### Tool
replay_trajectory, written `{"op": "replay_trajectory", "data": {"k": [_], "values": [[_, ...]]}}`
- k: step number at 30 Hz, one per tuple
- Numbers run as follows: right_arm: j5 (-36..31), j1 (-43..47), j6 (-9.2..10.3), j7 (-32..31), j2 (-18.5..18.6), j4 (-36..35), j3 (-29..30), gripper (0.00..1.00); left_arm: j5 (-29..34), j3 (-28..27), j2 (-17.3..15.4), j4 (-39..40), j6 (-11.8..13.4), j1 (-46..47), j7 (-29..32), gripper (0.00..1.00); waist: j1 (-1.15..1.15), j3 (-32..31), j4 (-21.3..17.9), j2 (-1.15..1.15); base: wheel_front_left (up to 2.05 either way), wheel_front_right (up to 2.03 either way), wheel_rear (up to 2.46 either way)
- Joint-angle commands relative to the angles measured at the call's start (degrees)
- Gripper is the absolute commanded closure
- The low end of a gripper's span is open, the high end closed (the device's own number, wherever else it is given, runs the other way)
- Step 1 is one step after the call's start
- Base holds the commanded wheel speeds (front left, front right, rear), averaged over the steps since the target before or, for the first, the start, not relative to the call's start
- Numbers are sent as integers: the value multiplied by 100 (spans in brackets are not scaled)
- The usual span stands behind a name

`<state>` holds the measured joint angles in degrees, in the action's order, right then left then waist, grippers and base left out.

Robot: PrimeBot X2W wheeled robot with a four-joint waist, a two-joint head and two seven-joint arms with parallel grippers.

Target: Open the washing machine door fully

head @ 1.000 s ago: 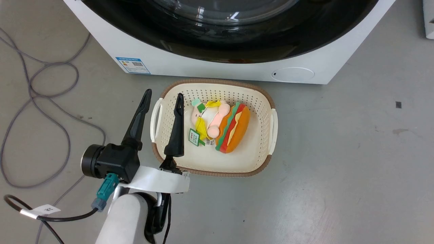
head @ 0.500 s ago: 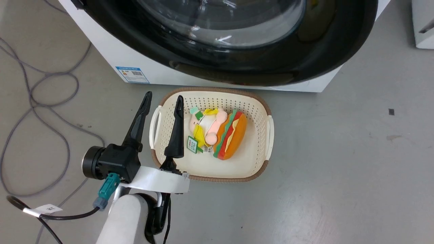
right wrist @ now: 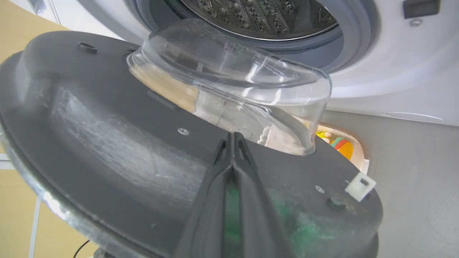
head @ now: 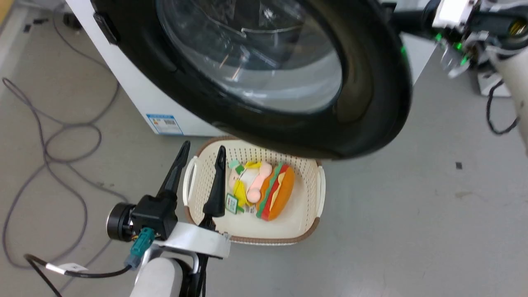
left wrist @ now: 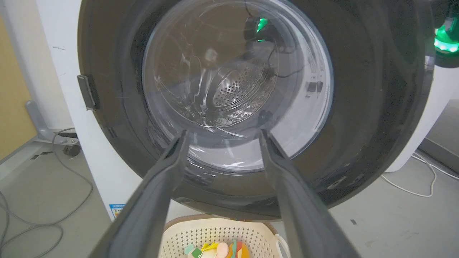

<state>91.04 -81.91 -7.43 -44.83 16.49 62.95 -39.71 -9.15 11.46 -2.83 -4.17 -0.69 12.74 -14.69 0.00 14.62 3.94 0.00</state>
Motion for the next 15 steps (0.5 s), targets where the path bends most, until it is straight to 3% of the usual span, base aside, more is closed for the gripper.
{"op": "replay_trajectory", "data": {"k": [1, 15], "values": [[64, 244, -6, -63, -4, -112, 10, 100, 61, -12, -5, -38, -17, -101, -30, 0, 0, -195, -27, 0, 0, 0, 0], [439, 1771, -6, -346, 29, -1457, 8, 100, 204, -76, -5, -260, -99, -690, -30, 0, 0, -918, -99, 0, 0, 0, 0]]}}
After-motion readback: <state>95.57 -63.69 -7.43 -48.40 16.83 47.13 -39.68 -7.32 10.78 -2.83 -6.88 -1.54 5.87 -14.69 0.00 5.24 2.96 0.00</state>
